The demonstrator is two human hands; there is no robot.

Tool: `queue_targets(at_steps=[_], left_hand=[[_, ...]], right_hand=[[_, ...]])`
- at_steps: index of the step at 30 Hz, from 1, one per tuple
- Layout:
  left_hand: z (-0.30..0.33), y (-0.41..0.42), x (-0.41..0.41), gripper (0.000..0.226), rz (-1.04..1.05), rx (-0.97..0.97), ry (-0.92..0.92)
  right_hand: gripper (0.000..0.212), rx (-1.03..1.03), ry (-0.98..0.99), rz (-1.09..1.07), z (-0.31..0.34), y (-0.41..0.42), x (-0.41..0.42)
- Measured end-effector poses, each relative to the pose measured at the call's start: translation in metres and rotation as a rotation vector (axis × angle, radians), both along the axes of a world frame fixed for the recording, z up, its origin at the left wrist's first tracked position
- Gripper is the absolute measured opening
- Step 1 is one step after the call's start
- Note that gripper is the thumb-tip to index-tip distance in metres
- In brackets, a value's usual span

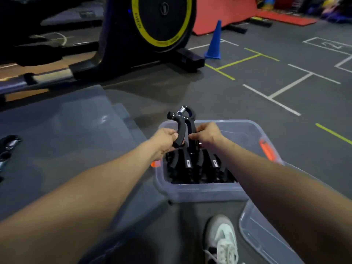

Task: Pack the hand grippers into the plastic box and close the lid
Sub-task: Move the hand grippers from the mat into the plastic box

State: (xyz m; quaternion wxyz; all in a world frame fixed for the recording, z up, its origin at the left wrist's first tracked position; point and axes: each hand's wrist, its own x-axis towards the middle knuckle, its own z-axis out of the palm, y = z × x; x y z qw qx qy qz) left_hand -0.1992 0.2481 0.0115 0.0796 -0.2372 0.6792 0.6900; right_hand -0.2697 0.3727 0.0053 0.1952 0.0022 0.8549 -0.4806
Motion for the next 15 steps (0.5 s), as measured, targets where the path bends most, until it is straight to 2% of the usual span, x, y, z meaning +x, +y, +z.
queue_targets(at_steps=[2,5,8,10,13,15], left_hand=[[-0.015,0.023,-0.012,0.03,-0.052,-0.158,0.006],[-0.035,0.047,-0.023,0.03,-0.097,-0.447,0.002],[-0.057,0.061,-0.028,0.04,-0.188,-0.686,-0.031],[-0.066,0.069,-0.03,0.049,-0.277,-0.832,-0.043],[-0.078,0.079,-0.038,0.057,-0.39,-0.921,-0.035],[-0.085,0.085,-0.044,0.061,-0.434,-0.937,-0.038]], right_hand=[[0.014,0.051,0.013,-0.02,-0.006,0.025,-0.01],[0.015,0.133,0.016,-0.038,-0.015,0.061,-0.023],[0.021,0.222,-0.016,-0.051,-0.03,0.088,-0.034],[0.015,0.271,-0.03,-0.075,-0.041,0.102,-0.041],[0.019,0.368,-0.059,-0.087,-0.056,0.118,-0.049],[0.014,0.44,-0.073,-0.106,-0.063,0.128,-0.053]])
